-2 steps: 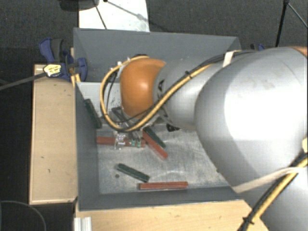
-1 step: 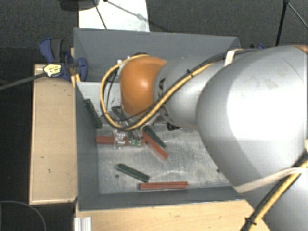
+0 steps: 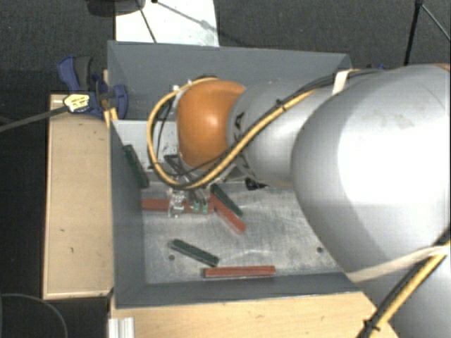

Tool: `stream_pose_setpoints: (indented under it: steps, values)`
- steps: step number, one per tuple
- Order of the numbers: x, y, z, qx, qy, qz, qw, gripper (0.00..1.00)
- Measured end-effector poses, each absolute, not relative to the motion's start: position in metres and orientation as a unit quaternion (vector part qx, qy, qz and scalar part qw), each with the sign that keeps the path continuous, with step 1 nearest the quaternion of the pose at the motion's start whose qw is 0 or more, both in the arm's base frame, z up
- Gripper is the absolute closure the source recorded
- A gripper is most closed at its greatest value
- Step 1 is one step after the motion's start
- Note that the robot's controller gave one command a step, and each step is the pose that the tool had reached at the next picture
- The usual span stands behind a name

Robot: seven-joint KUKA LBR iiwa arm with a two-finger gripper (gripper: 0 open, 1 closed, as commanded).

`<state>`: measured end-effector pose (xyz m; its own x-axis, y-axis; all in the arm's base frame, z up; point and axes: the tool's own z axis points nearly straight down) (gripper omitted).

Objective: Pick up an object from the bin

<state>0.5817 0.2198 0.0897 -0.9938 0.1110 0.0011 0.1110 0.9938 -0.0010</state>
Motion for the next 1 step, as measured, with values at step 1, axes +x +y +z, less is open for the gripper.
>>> stream_pose_setpoints:
  steps: [1]
  values:
    - [0.5802,0.2196,0.1104,-0.055,-0.998,0.001,0.003,1.0]
